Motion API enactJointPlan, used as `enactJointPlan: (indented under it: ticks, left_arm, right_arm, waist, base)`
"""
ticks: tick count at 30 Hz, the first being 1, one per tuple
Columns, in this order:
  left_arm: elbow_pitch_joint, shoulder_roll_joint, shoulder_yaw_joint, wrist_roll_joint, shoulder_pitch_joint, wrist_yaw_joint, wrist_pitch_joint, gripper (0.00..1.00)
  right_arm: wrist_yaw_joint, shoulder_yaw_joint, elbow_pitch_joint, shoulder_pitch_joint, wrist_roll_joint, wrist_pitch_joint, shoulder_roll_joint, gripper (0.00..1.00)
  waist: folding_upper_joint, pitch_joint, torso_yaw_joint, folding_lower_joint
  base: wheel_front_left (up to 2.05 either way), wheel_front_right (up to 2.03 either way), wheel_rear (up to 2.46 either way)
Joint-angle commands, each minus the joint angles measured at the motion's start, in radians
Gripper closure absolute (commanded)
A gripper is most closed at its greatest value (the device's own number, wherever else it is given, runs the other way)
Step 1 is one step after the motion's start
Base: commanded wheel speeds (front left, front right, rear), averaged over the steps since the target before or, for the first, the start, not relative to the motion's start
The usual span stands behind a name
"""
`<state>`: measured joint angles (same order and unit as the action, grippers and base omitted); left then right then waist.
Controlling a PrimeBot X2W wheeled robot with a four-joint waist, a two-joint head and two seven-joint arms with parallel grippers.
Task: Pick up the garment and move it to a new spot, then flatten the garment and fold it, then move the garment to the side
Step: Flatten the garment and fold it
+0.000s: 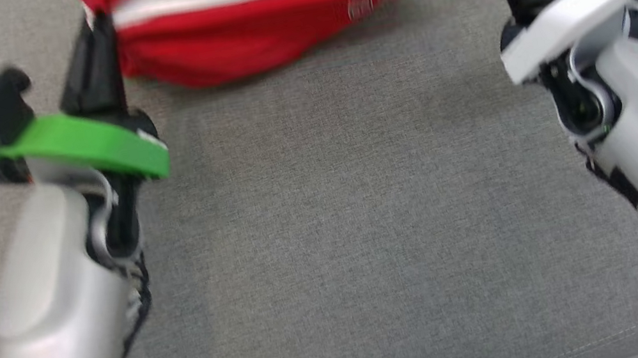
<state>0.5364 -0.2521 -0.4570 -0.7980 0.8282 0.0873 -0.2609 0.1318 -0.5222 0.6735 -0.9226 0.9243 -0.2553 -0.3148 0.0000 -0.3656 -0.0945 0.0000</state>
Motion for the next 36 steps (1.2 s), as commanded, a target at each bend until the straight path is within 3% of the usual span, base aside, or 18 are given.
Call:
enactJointPlan:
  ticks: [1,10,18,28,36]
  left_arm:
    - [-0.033,0.008,0.031,0.018,-0.073,-0.006,-0.005,1.00]
    - [-0.212,0.107,0.146,0.158,-0.538,-0.004,-0.005,1.00]
    - [-0.253,0.157,0.185,0.208,-0.777,0.017,-0.005,1.00]
    - [-0.274,0.191,0.189,0.225,-0.885,0.034,-0.005,1.00]
    - [-0.273,0.198,0.130,0.237,-0.796,0.042,-0.005,1.00]
  right_arm:
    - [-0.002,-0.001,-0.027,0.067,0.014,-0.007,-0.019,1.00]
    - [-0.003,0.067,-0.224,0.483,0.047,-0.010,-0.072,1.00]
    - [-0.003,0.162,-0.362,0.787,0.003,0.016,-0.064,1.00]
    - [-0.003,0.396,-0.594,1.066,-0.124,0.134,0.037,1.00]
    - [-0.002,0.472,-0.670,0.978,-0.228,0.234,0.077,1.00]
  waist:
    - [0.0000,0.042,0.020,0.0000]
    - [0.0000,0.153,0.041,0.0000]
    - [0.0000,0.228,0.060,0.0000]
    - [0.0000,0.264,0.087,0.0000]
    - [0.0000,0.251,0.117,0.0000]
  base:
    - [0.00,0.00,0.00]
    - [0.00,0.00,0.00]
    - [0.00,0.00,0.00]
    - [0.00,0.00,0.00]
    - [0.00,0.00,0.00]
